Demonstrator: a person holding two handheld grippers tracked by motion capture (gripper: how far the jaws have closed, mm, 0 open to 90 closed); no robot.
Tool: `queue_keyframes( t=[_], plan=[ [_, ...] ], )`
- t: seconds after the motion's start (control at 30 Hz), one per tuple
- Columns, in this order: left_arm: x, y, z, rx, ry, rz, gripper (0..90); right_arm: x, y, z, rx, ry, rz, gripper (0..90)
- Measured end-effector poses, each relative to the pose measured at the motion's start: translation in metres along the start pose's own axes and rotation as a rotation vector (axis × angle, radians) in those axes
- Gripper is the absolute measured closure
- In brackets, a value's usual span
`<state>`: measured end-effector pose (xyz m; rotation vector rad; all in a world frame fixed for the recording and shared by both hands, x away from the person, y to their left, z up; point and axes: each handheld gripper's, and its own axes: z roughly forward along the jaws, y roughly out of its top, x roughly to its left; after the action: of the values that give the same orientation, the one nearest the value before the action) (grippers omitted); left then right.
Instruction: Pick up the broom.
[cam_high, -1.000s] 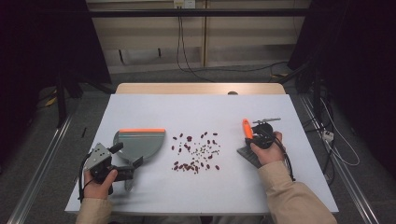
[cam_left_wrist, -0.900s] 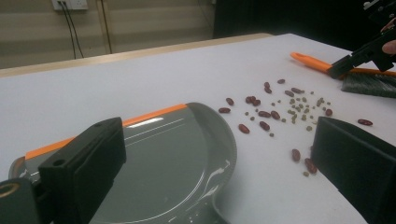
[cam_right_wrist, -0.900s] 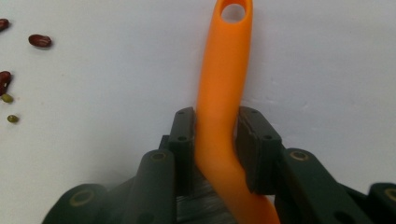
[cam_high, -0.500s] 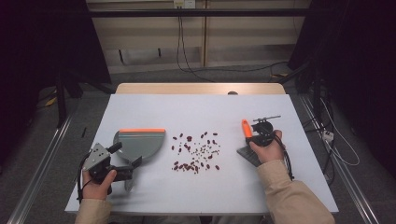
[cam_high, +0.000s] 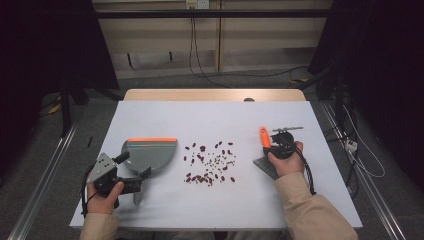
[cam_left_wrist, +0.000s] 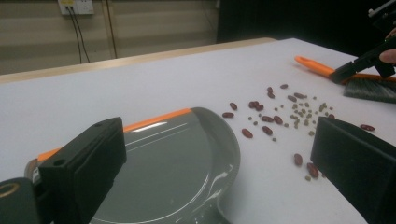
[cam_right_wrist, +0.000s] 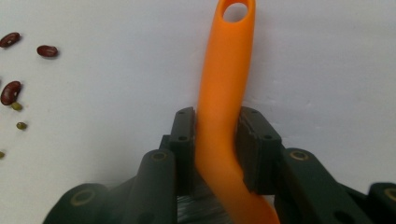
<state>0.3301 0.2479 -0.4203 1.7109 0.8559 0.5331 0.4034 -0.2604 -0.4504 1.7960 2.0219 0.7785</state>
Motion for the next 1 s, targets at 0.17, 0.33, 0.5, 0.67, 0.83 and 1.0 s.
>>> queue_keyframes(
  t=[0.17,0.33,0.5,0.67,0.83,1.0],
  plan=[
    [0.000,0.002,-0.003,-0.014,0.007,-0.002,3.2,-0.005,0.002,-0.002,0.001,0.032,0.014,69.6],
    [-0.001,0.003,-0.004,-0.017,0.007,-0.001,3.2,-0.002,0.003,-0.012,-0.043,0.062,-0.004,70.4],
    [-0.002,0.005,-0.005,-0.024,0.008,0.001,3.2,-0.007,0.004,-0.032,-0.156,0.156,0.036,71.3],
    [-0.003,0.006,-0.004,-0.024,0.007,0.005,3.1,-0.009,0.004,-0.044,-0.226,0.187,0.042,71.6],
    [-0.005,0.006,-0.003,-0.026,0.005,0.007,3.2,-0.011,0.005,-0.050,-0.280,0.229,0.065,71.7],
    [-0.006,0.010,-0.004,-0.035,0.002,0.004,3.2,-0.010,0.005,-0.057,-0.329,0.265,0.077,71.9]
  ],
)
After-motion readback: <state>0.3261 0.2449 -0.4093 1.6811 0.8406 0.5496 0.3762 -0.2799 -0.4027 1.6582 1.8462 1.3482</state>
